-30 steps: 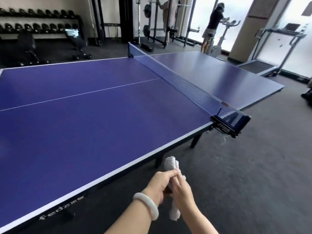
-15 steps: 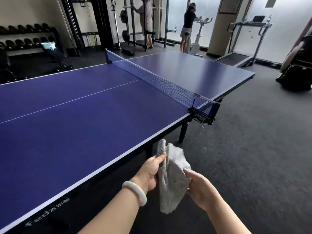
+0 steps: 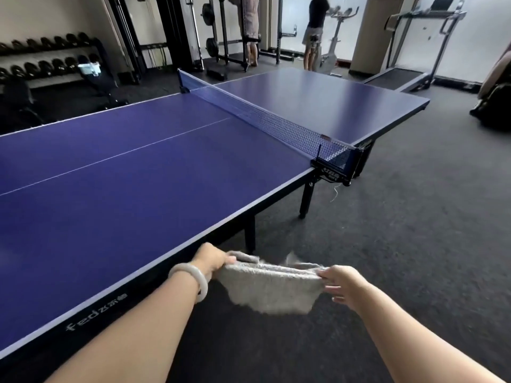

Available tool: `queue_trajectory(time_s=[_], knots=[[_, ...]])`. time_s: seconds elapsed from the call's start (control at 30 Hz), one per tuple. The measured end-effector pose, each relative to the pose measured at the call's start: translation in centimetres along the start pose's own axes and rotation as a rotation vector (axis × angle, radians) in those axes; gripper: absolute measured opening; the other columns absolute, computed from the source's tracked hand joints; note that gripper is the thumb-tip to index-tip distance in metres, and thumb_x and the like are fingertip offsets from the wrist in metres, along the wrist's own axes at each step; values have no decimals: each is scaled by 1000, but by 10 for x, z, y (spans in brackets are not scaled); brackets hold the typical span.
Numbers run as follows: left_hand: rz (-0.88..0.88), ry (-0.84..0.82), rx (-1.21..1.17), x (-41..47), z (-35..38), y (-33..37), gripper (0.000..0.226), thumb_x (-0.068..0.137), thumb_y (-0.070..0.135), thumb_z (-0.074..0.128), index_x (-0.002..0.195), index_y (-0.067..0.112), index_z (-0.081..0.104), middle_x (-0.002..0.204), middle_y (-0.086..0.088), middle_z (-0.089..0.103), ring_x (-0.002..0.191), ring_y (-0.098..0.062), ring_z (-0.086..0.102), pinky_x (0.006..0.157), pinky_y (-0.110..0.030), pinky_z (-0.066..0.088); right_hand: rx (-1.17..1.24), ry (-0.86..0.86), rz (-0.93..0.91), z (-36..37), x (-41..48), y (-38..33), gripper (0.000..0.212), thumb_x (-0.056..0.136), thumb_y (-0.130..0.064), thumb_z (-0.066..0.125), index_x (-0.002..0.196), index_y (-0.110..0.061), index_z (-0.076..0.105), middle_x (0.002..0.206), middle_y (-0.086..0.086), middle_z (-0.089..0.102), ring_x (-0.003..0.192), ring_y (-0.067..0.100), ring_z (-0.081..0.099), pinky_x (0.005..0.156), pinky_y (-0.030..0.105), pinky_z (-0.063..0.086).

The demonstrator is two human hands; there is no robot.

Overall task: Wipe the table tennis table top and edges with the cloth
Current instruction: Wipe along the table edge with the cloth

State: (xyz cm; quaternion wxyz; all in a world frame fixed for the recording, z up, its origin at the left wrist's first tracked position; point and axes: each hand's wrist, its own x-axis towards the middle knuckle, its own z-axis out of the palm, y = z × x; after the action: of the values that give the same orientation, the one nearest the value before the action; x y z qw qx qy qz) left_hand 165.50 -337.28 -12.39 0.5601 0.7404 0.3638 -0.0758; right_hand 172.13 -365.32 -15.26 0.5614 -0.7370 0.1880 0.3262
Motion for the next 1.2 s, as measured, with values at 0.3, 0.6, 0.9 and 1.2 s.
queue_trajectory(time_s=[0.3,0.6,0.9,1.2], knots=[[-107,19,-255,-16,-3,-21,41,81,-4,74,114,11,54,100,-11,64,88,-24,61,73,-38,51,116,32,72,21,6,9,12,94,-18,66,85,-12,60,84,7,59,73,20,56,77,35,45],[-15,-149,-248,-24,-46,-28,35,91,3,66,123,17,63,98,-8,59,77,-15,58,69,-33,50,212,55,-50,47,-14,0,12,91,-19,72,82,-15,64,81,3,61,70,18,60,67,32,51],[-75,-311,-499,-12,-118,-65,22,88,-12,60,95,6,70,89,-11,70,79,-21,64,70,-32,55,465,43,-53,109,-55,3,13,92,-10,65,82,-18,60,79,2,59,70,17,56,70,32,46],[25,-293,-277,4,-225,-125,37,77,-29,57,96,1,67,92,-14,65,86,-22,63,80,-29,55,166,-42,-205,245,-97,50,40,78,8,72,107,-19,70,100,4,68,89,17,63,84,34,48]])
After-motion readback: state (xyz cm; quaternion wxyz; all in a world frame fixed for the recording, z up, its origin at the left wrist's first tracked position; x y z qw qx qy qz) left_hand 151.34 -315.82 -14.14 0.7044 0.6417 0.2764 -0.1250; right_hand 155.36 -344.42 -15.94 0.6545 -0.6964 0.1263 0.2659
